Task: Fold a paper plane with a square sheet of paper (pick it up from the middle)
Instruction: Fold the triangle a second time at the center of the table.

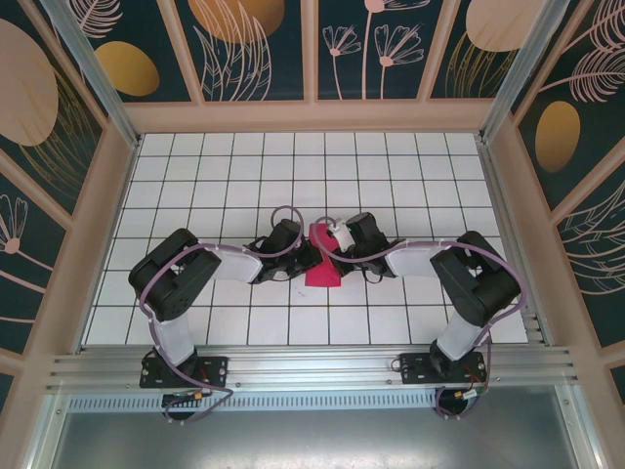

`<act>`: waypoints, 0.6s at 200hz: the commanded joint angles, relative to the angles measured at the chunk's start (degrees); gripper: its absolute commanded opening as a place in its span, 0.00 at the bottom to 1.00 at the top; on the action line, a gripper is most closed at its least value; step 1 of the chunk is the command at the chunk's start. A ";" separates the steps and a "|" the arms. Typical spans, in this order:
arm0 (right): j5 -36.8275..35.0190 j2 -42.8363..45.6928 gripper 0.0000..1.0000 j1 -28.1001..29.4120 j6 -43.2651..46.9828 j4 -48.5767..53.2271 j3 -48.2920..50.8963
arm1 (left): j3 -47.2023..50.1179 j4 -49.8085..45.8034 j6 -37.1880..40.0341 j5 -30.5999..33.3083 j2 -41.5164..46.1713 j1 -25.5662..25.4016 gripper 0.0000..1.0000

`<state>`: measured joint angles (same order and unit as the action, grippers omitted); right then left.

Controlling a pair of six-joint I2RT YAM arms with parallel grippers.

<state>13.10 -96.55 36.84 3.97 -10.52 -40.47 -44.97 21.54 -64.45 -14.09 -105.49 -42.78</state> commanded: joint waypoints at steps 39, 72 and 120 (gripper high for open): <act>-0.71 -0.57 0.05 -0.99 -4.22 0.04 -0.54 | 1.94 1.31 -0.67 0.80 -1.33 -0.21 0.10; -0.11 5.85 0.20 -1.96 -11.11 1.93 0.96 | 2.63 2.07 -1.74 1.47 -1.96 -0.28 0.08; 2.23 17.94 0.29 -3.30 -22.19 7.36 4.05 | 2.56 2.40 -2.18 1.77 -2.61 -0.22 0.08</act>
<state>13.23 -84.25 34.11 -10.63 -6.85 -38.28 -43.53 24.84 -65.93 -13.82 -105.91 -42.76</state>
